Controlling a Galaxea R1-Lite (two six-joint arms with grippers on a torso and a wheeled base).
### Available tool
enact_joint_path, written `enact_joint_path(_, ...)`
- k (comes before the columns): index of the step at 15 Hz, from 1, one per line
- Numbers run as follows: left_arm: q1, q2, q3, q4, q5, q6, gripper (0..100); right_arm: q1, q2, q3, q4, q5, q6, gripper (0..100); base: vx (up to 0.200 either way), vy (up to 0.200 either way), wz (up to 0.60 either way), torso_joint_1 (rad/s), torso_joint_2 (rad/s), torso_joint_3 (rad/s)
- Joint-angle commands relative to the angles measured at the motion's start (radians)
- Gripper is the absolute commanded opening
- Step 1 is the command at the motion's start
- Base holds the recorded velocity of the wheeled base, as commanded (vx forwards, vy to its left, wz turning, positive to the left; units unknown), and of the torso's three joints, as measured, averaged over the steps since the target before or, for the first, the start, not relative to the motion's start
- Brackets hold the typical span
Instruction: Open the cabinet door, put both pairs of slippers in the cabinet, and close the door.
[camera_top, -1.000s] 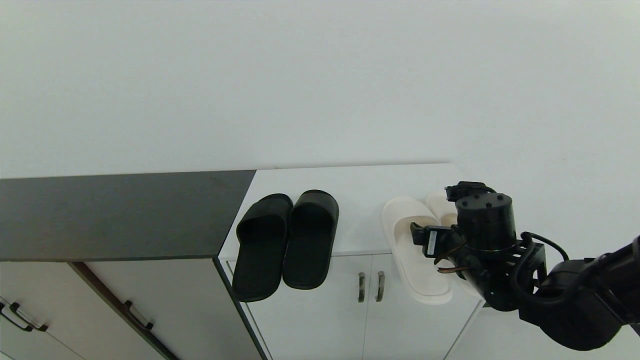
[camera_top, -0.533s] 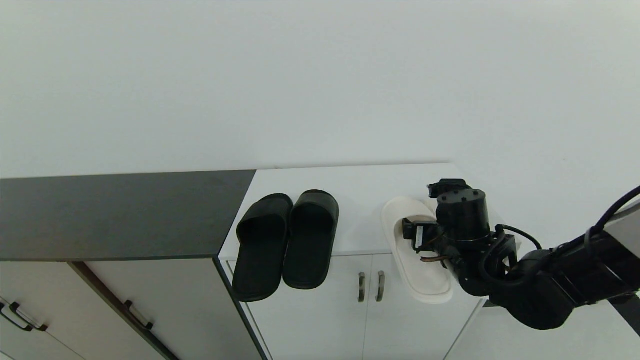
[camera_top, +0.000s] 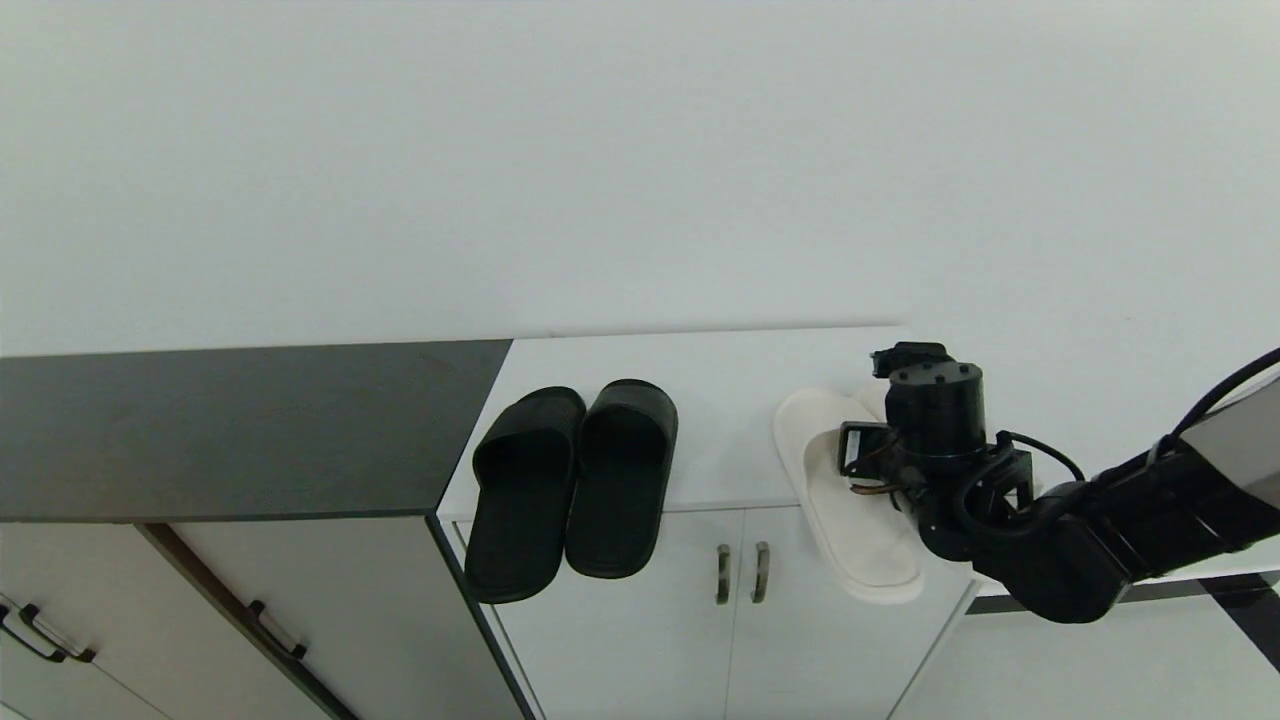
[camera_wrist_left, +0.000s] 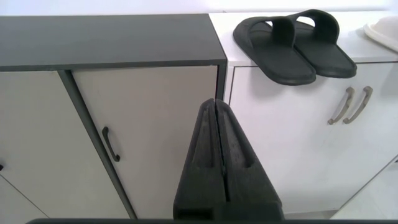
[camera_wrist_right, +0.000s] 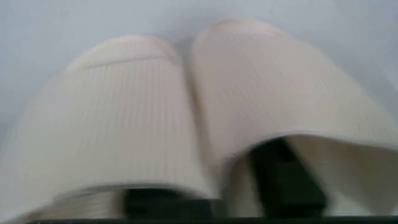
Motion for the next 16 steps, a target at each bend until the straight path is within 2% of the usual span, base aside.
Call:
enact_joint_path(1, -0.001, 0.001, 0.0, 0.0, 0.0, -0.001, 0, 0.005, -0.014, 0.001, -0.002, 0.001, 0.001, 0, 0.0, 0.0, 0.0, 0.0, 0.0, 0.0)
enact_joint_path(4, 0.0, 0.001, 0.0, 0.0, 0.0, 0.0, 0, 0.078, -0.099, 0.05, -0.011, 0.018, 0.002, 0, 0.0, 0.0, 0.0, 0.0, 0.0, 0.0)
enact_joint_path(7, 0.0, 0.001, 0.0, 0.0, 0.0, 0.0, 0, 0.284, -0.369, 0.257, -0.018, 0.209, -0.022, 0, 0.0, 0.0, 0.0, 0.0, 0.0, 0.0)
enact_joint_path(9, 0.0, 0.001, 0.0, 0.0, 0.0, 0.0, 0, 0.362, -0.508, 0.395, -0.019, 0.355, -0.067, 0, 0.0, 0.0, 0.0, 0.0, 0.0, 0.0)
enact_joint_path(11, -0.001, 0.001, 0.0, 0.0, -0.002, 0.0, 0, 0.393, -0.629, 0.536, -0.019, 0.502, -0.099, 0, 0.0, 0.0, 0.0, 0.0, 0.0, 0.0)
enact_joint_path(13, -0.001, 0.001, 0.0, 0.0, -0.002, 0.002, 0, 0.393, -0.668, 0.584, -0.019, 0.616, -0.122, 0, 0.0, 0.0, 0.0, 0.0, 0.0, 0.0)
enact_joint_path(16, 0.0, 0.001, 0.0, 0.0, 0.0, -0.001, 0, 0.393, -0.652, 0.611, -0.031, 0.628, -0.14, 0, 0.0, 0.0, 0.0, 0.0, 0.0, 0.0)
